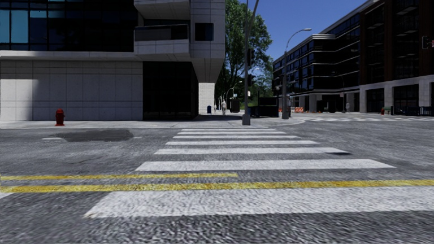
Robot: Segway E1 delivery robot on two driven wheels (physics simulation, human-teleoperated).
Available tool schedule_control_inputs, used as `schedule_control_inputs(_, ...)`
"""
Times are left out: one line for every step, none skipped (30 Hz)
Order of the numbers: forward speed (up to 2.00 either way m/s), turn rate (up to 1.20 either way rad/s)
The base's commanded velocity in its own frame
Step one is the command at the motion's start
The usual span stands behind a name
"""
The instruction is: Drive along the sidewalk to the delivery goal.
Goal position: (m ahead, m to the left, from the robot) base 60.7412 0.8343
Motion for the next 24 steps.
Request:
schedule_control_inputs(2.00,0.00)
schedule_control_inputs(2.00,0.00)
schedule_control_inputs(2.00,0.00)
schedule_control_inputs(2.00,0.00)
schedule_control_inputs(2.00,0.00)
schedule_control_inputs(2.00,0.00)
schedule_control_inputs(2.00,0.00)
schedule_control_inputs(2.00,0.00)
schedule_control_inputs(2.00,0.00)
schedule_control_inputs(2.00,0.00)
schedule_control_inputs(2.00,0.00)
schedule_control_inputs(2.00,0.00)
schedule_control_inputs(2.00,0.00)
schedule_control_inputs(2.00,0.00)
schedule_control_inputs(2.00,0.00)
schedule_control_inputs(2.00,0.00)
schedule_control_inputs(2.00,0.00)
schedule_control_inputs(2.00,0.00)
schedule_control_inputs(2.00,0.00)
schedule_control_inputs(2.00,0.00)
schedule_control_inputs(2.00,0.00)
schedule_control_inputs(2.00,0.00)
schedule_control_inputs(2.00,0.00)
schedule_control_inputs(2.00,0.00)
